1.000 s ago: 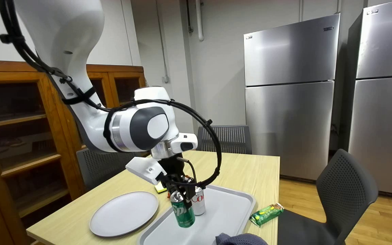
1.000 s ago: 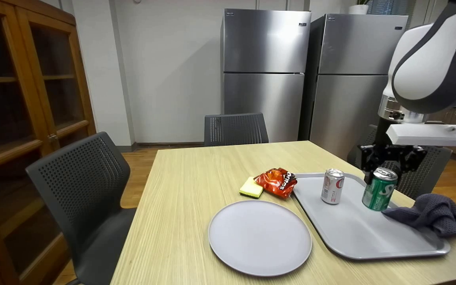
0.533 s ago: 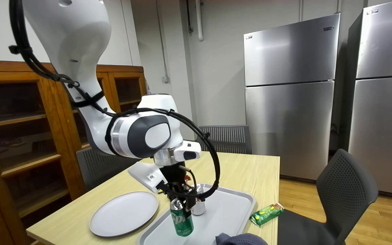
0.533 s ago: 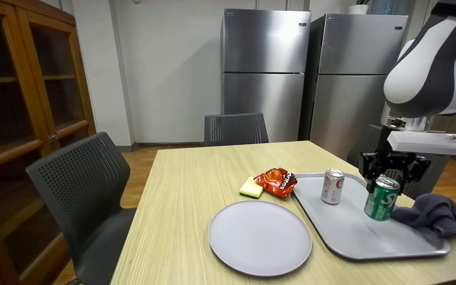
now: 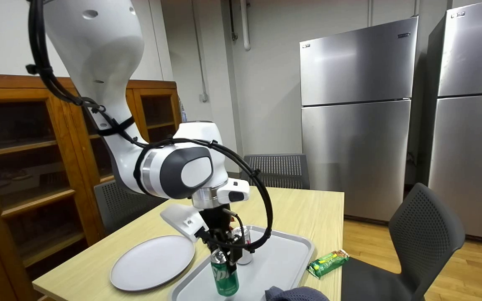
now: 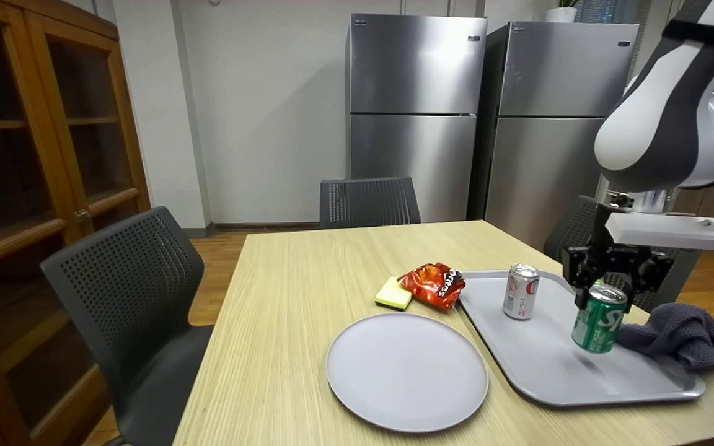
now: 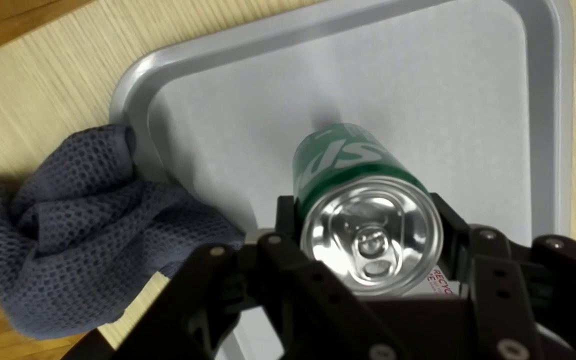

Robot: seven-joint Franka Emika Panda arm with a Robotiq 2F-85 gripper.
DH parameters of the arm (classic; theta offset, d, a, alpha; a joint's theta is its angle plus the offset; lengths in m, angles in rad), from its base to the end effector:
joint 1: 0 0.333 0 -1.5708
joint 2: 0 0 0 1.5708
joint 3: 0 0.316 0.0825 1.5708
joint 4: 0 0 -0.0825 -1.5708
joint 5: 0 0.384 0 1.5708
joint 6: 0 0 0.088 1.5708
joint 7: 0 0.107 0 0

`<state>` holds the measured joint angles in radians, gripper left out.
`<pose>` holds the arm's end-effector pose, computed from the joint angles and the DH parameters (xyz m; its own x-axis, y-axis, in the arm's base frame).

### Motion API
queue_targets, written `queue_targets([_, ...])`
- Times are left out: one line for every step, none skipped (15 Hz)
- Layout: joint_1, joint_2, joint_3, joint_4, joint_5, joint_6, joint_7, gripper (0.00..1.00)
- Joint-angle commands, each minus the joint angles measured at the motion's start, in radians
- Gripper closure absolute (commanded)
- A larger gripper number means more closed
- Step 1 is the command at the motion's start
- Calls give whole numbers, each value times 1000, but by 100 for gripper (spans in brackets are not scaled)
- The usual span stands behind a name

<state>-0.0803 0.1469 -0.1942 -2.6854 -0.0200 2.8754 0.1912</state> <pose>0.4001 -0.1148 0.1909 0.9022 -0.4283 0.0509 -0.4299 -0.9025 0.0252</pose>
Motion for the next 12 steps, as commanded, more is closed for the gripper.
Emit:
queue_targets([-23, 31, 17, 27, 30, 12, -39, 62])
queue_targets([-20, 43, 11, 32, 21, 14, -31, 62])
queue_targets([-21, 49, 12, 34, 22, 15, -34, 62])
queue_targets([-18, 55, 7, 37, 14, 15, -29, 62])
queue_targets([-20, 61, 10, 40, 19, 16, -34, 62])
queue_targets([-20, 67, 10, 43, 20, 16, -36, 62])
queue_targets([-20, 73, 11, 48, 21, 14, -37, 62])
queue_targets([-22, 78, 14, 52, 24, 11, -41, 62])
queue_targets([-22, 84, 14, 54, 24, 10, -42, 62])
queue_targets([-23, 88, 14, 57, 24, 9, -44, 62])
queue_targets([-22, 92, 14, 59, 23, 9, -44, 62])
queue_targets([-19, 95, 10, 61, 18, 8, -41, 62])
